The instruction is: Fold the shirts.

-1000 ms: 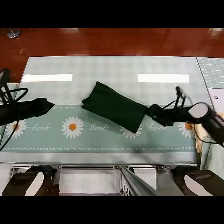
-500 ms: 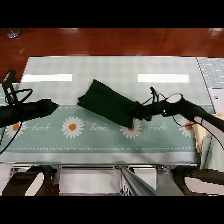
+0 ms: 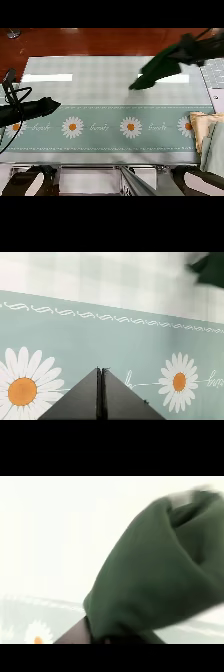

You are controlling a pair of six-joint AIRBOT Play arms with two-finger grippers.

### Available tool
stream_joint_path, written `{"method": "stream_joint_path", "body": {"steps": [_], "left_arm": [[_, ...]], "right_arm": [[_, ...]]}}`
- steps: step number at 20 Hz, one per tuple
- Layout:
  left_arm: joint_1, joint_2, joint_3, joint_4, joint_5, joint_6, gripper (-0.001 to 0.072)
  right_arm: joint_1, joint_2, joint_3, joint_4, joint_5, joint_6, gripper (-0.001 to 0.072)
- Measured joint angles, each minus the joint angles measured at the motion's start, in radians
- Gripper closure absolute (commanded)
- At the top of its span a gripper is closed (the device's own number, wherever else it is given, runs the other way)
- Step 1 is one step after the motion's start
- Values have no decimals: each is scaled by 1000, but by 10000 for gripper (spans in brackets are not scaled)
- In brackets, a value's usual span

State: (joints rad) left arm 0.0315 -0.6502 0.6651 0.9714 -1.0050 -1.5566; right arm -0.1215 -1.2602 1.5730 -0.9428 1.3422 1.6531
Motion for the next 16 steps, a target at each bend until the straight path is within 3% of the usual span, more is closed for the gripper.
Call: {"method": "stream_joint_path", "body": {"steps": [6,11,12,13,14,15,16], "left_arm": [[0,0,0,-10,0,0,685],[0,0,0,-12,-1,0,685],[0,0,0,-14,-2,0,685],[0,0,0,-14,-2,0,685],[0,0,0,-14,-2,0,685],[0,0,0,-14,-2,0,679],[0,0,0,-14,-2,2,613]], "right_arm": [[-373,178,61,-228,317,121,694],[-639,447,-169,-488,464,147,692],[-687,517,-252,-555,480,148,589],[-730,579,-335,-612,485,154,282],[-770,637,-417,-668,492,153,83],[-807,686,-497,-719,499,146,85],[-835,717,-557,-753,501,138,85]]}}
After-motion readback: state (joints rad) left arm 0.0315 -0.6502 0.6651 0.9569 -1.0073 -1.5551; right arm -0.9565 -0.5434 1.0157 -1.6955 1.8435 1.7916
